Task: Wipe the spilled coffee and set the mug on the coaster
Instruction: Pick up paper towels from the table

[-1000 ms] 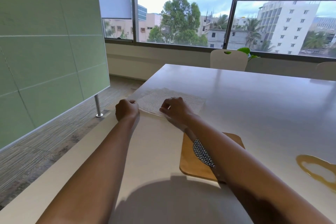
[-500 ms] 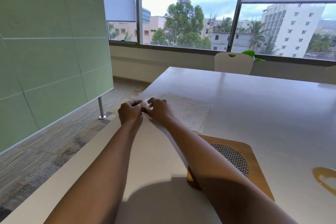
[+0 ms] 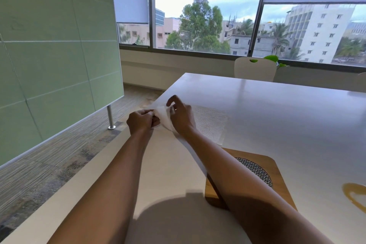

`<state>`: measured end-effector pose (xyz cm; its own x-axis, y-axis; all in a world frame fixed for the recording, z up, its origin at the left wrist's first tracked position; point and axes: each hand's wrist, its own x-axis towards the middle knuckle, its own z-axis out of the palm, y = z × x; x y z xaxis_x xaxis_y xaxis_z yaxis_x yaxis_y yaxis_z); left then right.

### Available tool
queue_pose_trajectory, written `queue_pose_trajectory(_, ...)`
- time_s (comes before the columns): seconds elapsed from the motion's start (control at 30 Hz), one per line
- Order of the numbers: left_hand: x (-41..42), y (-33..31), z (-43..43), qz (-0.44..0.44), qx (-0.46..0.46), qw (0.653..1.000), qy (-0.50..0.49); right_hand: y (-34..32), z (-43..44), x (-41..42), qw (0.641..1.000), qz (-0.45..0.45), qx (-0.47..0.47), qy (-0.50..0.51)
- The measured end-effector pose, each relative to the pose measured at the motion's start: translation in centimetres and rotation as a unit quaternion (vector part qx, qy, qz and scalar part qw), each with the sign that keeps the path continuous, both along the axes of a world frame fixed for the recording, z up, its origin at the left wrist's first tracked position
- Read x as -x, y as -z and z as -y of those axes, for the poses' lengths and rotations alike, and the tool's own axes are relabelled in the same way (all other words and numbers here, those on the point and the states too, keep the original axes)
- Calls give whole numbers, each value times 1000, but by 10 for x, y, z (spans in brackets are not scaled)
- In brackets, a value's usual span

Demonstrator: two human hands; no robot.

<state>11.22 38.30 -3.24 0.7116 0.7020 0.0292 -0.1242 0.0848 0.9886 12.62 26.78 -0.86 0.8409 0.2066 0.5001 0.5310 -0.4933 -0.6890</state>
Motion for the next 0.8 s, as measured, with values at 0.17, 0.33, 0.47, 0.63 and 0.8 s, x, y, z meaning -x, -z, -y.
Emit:
queue_pose_trajectory(0.17,-3,2,-2,1,2,1000,-2,2,-3,8,990,33,129,-49)
queue_pose_trajectory(0.33,-2,1,0,23,24,999,5,2,-8,7,993,14,121,-3)
queue_pose_trajectory(0.47,-2,1,2,1,-9,1000,-6,-4,-2,2,997,-65,-15,38)
queue_pose_trajectory(0.63,7,-3,11,-49,-144,987,-47,-29,24,-7,993,-28,-84,84)
queue_pose_trajectory(0.8,18,-12,18,-76,-274,953,-100,-65,54,-5,991,87,-64,75)
